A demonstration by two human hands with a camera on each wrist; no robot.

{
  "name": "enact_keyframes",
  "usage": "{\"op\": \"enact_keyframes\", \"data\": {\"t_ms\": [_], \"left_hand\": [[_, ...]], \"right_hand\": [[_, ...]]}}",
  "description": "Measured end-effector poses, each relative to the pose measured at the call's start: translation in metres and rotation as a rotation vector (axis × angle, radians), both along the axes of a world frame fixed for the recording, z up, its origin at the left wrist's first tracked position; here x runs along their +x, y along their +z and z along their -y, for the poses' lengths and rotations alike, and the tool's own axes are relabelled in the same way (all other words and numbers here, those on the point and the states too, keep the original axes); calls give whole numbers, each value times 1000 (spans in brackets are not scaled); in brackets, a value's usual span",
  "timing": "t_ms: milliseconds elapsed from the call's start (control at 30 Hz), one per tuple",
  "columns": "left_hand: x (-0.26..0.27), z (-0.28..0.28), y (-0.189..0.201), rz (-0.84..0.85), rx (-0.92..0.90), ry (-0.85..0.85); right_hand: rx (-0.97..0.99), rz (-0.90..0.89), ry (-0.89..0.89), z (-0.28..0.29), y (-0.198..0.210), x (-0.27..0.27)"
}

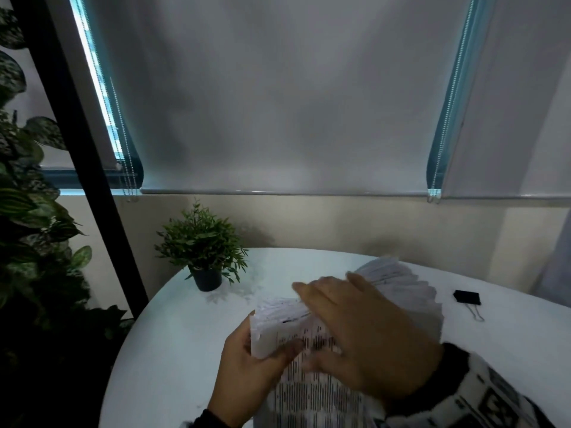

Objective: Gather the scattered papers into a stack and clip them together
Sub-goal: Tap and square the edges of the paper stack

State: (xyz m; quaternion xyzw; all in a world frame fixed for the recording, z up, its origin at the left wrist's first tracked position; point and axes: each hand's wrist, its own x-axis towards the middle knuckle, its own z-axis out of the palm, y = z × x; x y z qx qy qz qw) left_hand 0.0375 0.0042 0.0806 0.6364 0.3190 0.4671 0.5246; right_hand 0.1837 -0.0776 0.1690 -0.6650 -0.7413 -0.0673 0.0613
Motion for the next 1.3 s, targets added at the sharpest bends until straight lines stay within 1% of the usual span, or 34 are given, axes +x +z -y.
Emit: {"op": "enact_keyframes", "data": {"t_ms": [33,133,167,233,267,300,333,367,433,467,533,567,600,667,767,800,867,933,1000,1033,1100,1133,1200,1300], "left_hand": [[1,0,3,14,8,0],[-3,-5,-1,2,39,-35],[-4,-4,0,-26,51,-32],[-5,-2,0,-78,105,-41],[-3,-2,0,-80,128,-32],[-1,0,1,-70,146,-28],[5,1,5,-47,152,4],[10,3,10,-45,162,47],[22,3,18,-14,164,181],[26,7,26,31,166,241],[28,16,37,101,197,245],[26,20,38,97,211,218],[23,24,37,80,216,198],[16,20,24,89,205,181],[4,4,8,97,97,140],[2,-2,3,97,69,122],[1,-9,3,82,55,109],[1,-11,8,80,63,103],[-3,-10,14,113,94,101],[-6,-10,14,127,122,113],[-15,-14,10,142,174,121],[-18,-16,7,122,179,103],[-20,-16,3,78,118,42],[-12,-12,4,39,89,42]], "right_hand": [[-57,-1,-52,1,3,15],[63,-74,-175,18,-6,86],[72,-169,-218,29,-11,97],[140,-584,-203,41,-32,114],[185,-805,-174,43,-47,115],[233,-1005,-181,41,-60,112],[315,-1129,-185,38,-73,108],[434,-1173,-203,32,-80,99],[614,-1195,-201,22,-70,72],[685,-1155,-179,20,-60,59],[796,-1073,-136,18,-45,41],[829,-1068,-154,18,-43,34],[835,-1104,-158,19,-43,28],[803,-1224,-158,22,-58,28],[716,-1397,-212,25,-77,33],[688,-1414,-200,22,-83,34],[692,-1356,-161,16,-88,35],[744,-1331,-126,15,-80,27],[803,-1284,-61,18,-72,23],[824,-1234,-25,19,-71,25],[794,-1180,14,22,-69,30],[751,-1164,18,22,-71,35],[707,-1185,-31,20,-76,39],[782,-1230,-103,18,-79,36]]}}
